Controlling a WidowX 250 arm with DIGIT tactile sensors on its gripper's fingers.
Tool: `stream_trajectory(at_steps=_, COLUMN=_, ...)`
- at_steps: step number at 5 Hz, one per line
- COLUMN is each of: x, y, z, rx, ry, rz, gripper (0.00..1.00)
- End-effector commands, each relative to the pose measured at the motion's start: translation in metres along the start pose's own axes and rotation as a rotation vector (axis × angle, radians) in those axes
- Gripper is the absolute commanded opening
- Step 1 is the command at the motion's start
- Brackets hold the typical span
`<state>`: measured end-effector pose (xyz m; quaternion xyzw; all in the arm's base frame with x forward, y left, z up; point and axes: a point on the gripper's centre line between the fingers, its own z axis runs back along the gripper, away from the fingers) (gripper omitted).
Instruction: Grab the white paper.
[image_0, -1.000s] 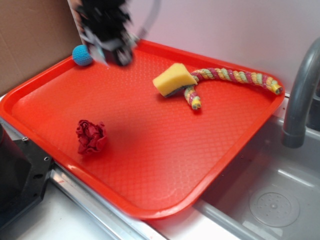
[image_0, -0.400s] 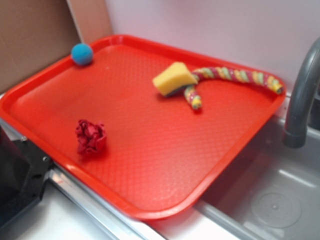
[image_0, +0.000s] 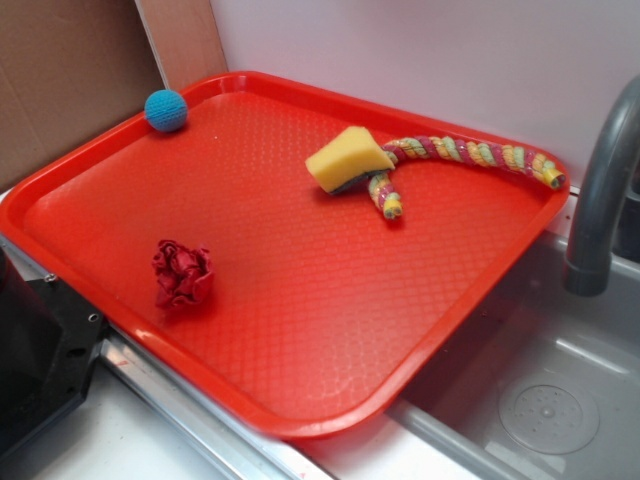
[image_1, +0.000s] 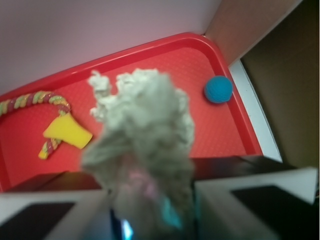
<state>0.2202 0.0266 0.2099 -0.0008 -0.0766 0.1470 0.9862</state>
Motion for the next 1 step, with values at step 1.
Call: stream_trajectory(at_steps=1, x=-0.0128, y=-0.0043, z=0.0039, rx=0.008, ry=-0.023, rz=-0.011, gripper=0.00)
